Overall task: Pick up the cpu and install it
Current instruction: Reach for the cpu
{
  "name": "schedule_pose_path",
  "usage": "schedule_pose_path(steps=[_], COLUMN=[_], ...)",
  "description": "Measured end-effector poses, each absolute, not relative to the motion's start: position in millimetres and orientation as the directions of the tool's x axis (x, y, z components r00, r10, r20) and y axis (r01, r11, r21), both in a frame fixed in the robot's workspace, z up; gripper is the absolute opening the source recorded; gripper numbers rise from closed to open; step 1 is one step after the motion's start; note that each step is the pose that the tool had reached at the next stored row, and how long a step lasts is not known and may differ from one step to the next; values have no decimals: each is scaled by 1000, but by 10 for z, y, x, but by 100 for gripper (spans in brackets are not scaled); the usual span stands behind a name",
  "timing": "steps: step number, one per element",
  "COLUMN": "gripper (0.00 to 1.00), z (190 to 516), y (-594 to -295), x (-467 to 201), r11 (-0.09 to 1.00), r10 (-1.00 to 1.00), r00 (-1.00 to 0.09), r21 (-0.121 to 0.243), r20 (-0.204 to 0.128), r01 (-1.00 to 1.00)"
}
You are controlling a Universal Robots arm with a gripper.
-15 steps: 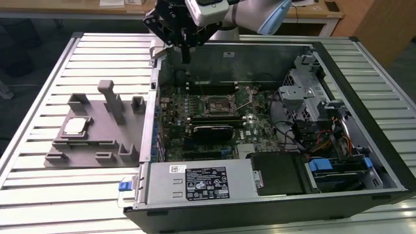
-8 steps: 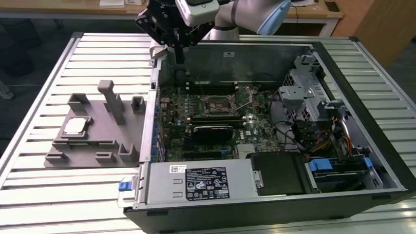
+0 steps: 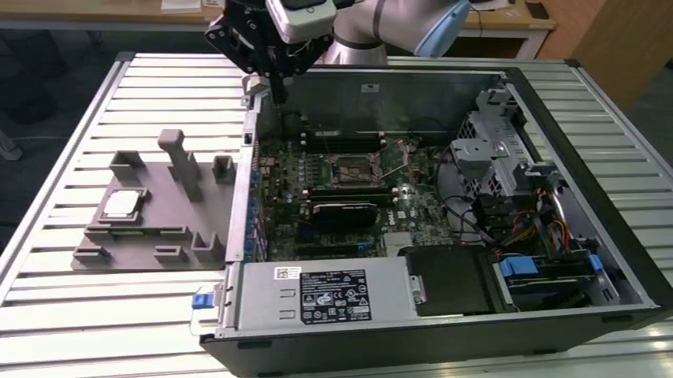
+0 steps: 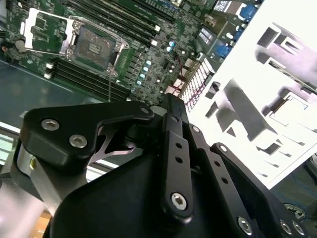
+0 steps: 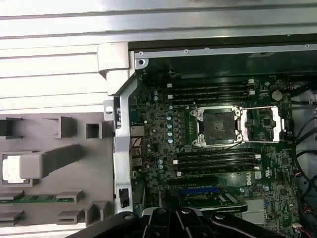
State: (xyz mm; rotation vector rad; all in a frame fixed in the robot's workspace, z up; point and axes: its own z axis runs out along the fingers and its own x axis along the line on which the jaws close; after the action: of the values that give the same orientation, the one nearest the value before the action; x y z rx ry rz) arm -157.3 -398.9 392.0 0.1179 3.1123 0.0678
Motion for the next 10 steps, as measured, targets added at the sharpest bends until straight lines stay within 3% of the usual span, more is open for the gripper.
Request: schedule_pose_path(steps=[10], gripper=[11], z=[3913], y=[-3989], x=[-1724], r11=[996], r10=[76], r00=[-997], r21=[44], r20=[-25], r01=[75])
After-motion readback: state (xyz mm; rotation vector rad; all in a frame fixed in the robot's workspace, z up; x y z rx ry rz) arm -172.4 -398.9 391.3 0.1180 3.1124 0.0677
